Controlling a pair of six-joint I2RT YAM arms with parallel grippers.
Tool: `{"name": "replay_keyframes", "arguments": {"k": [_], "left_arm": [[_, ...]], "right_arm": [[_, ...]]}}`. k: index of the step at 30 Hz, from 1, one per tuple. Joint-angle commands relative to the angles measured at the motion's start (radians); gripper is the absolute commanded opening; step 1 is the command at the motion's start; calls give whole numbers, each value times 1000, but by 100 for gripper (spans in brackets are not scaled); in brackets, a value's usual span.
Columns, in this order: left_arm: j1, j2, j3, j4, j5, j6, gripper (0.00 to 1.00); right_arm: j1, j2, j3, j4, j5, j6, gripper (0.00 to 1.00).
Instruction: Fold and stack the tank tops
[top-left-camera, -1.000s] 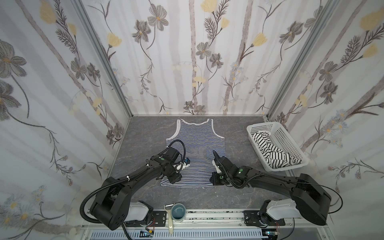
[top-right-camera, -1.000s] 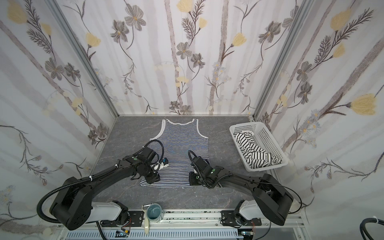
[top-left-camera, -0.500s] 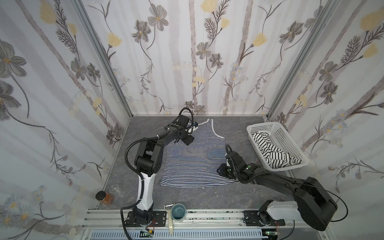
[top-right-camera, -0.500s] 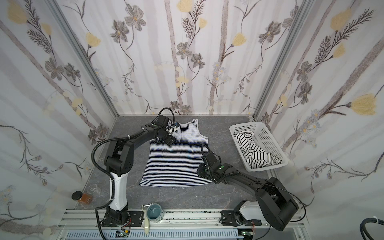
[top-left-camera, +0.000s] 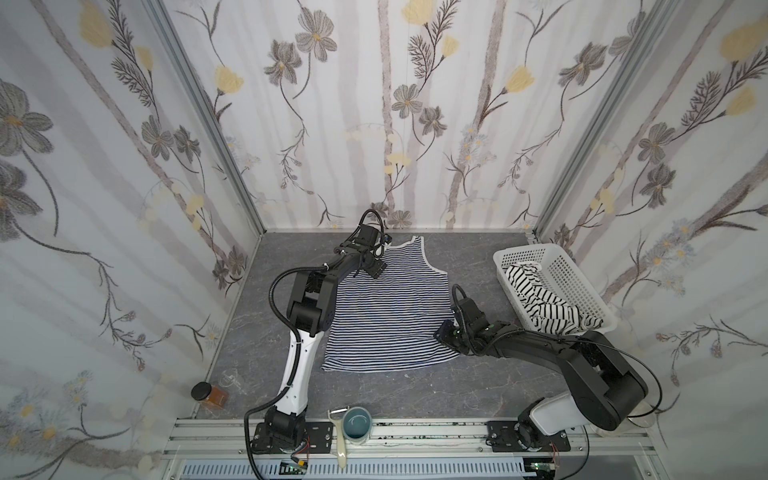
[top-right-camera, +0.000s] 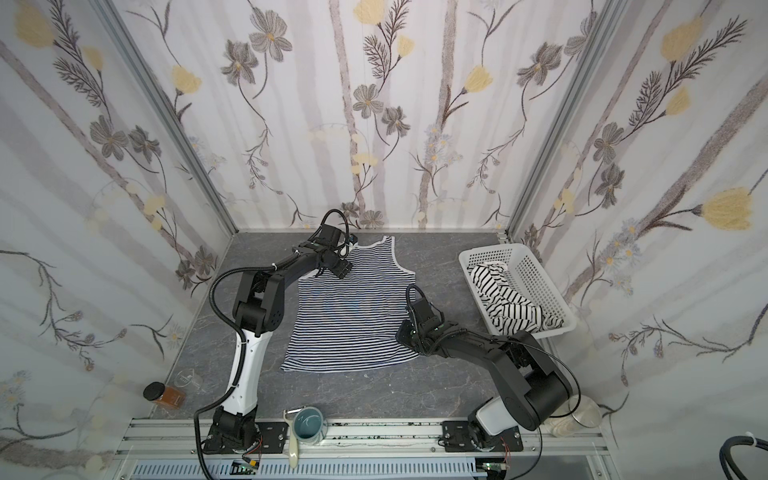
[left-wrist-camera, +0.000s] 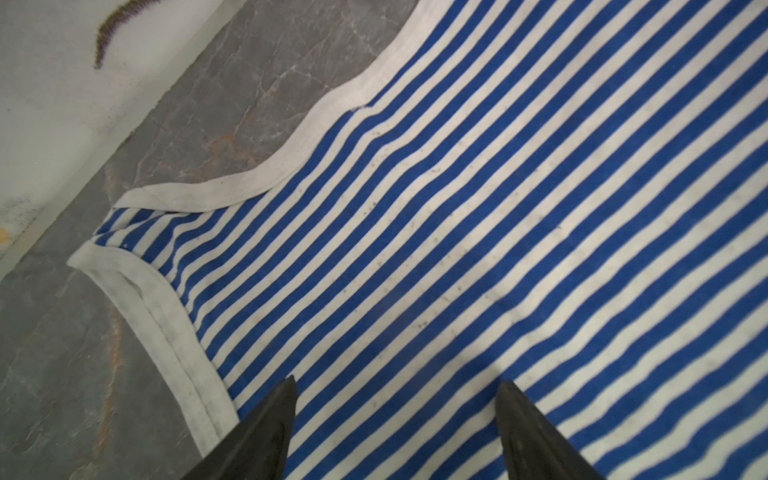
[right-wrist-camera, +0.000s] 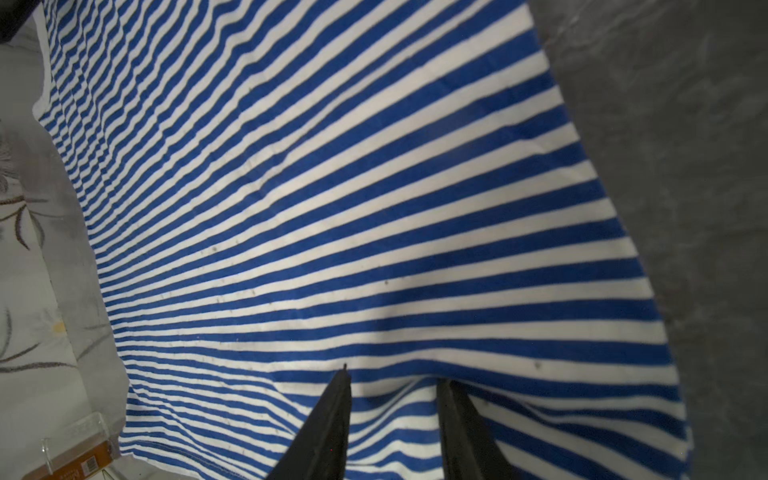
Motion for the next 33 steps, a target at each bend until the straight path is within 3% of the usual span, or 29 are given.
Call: {"name": "replay_keyframes", "arguments": {"k": [1,8,15,20,23,27,33], "left_arm": [[15,-38,-70,-56,-41,-11,77],[39,-164,-273,-54,-73,-66,76],[40,-389,-586,-51,-71,-153,77],[39,-517,-758,-48,-106,-157,77],[40,-582,-789,-48,-106,-159,78],[39,-605,-708,-41,-71,-167,78],[37,-465,-522,-18,36,-142,77]], "right_arm": [[-61,65,54,-116,47,-65,38],[-159,330,439,-334,108,-242,39],[-195,563,819,-484,155,-323,40],[-213,623,986,-566,212,-363,40],[-208,531,949,-541,240,-385,40],[-195,346,734,-412,201,-349,41],[-105,225,459,-258,98,-252,41]]}}
